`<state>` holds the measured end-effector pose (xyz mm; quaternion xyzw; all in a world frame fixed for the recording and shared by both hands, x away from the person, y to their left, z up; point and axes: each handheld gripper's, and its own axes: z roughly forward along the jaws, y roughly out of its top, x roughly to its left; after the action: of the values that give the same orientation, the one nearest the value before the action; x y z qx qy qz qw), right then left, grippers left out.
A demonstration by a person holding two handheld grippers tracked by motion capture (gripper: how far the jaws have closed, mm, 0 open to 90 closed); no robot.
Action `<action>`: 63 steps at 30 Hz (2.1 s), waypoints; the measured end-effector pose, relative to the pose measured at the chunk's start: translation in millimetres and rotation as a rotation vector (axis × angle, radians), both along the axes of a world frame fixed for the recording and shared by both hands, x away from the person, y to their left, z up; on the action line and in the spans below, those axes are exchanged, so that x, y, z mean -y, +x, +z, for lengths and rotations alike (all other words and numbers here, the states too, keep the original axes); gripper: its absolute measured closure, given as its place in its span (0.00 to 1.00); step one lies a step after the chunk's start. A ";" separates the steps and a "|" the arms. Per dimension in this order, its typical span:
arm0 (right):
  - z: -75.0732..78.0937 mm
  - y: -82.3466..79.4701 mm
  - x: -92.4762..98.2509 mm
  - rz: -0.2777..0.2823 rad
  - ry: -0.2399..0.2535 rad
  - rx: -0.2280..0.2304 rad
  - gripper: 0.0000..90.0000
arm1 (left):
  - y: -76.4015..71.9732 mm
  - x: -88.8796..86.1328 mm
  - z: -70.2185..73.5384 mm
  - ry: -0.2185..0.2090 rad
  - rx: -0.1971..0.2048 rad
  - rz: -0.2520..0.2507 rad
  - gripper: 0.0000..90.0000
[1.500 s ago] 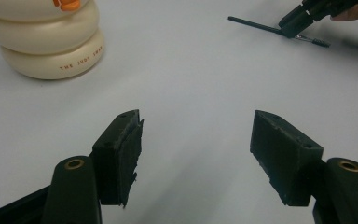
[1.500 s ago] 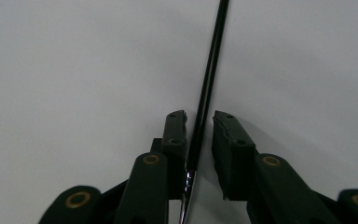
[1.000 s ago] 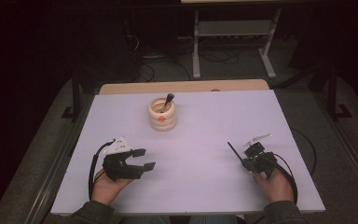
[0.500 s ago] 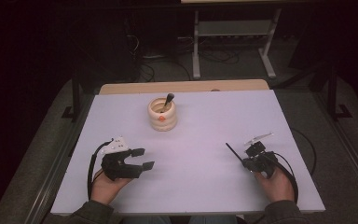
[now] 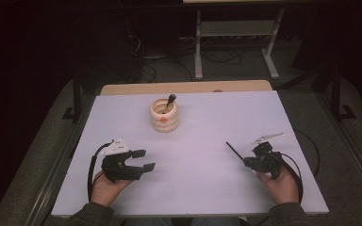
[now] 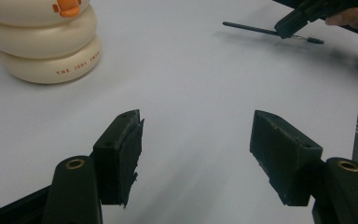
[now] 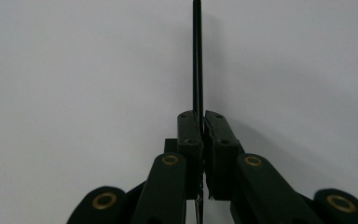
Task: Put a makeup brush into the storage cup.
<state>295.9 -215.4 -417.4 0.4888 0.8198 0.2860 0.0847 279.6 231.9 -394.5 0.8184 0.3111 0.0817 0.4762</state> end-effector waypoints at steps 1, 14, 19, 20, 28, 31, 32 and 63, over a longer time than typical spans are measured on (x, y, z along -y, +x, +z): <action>1.0 -0.4 0.2 0.002 0.003 0.006 0.94 | 0.0 -0.1 -0.1 0.002 0.001 -0.002 0.37; 9.2 -7.9 -13.6 0.076 0.031 0.034 0.94 | -0.6 1.7 0.3 0.002 0.001 -0.020 0.37; 14.4 -14.1 -24.4 0.136 0.032 0.041 0.94 | 0.7 7.9 2.7 0.001 0.003 -0.049 0.37; 15.7 -15.5 -27.2 0.151 0.034 0.047 0.94 | 1.1 9.6 3.7 -0.005 0.002 -0.057 0.37; 24.4 -23.7 -56.3 0.291 0.046 0.055 0.94 | 2.2 24.5 14.3 0.012 0.008 -0.124 0.38; 26.3 -25.0 -63.0 0.321 0.051 0.057 0.94 | 2.7 27.8 17.5 0.017 0.012 -0.139 0.38; 27.2 -25.9 -66.4 0.331 0.054 0.058 0.94 | 3.3 29.5 19.8 0.024 0.015 -0.153 0.38; 51.6 -13.6 -131.9 0.687 0.043 0.054 0.94 | 10.9 70.6 40.9 0.214 -0.005 -0.410 0.48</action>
<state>282.2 -83.5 -365.8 0.1781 0.9277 0.3282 -0.0052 290.5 161.3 -353.6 0.9106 0.1292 0.0137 0.3924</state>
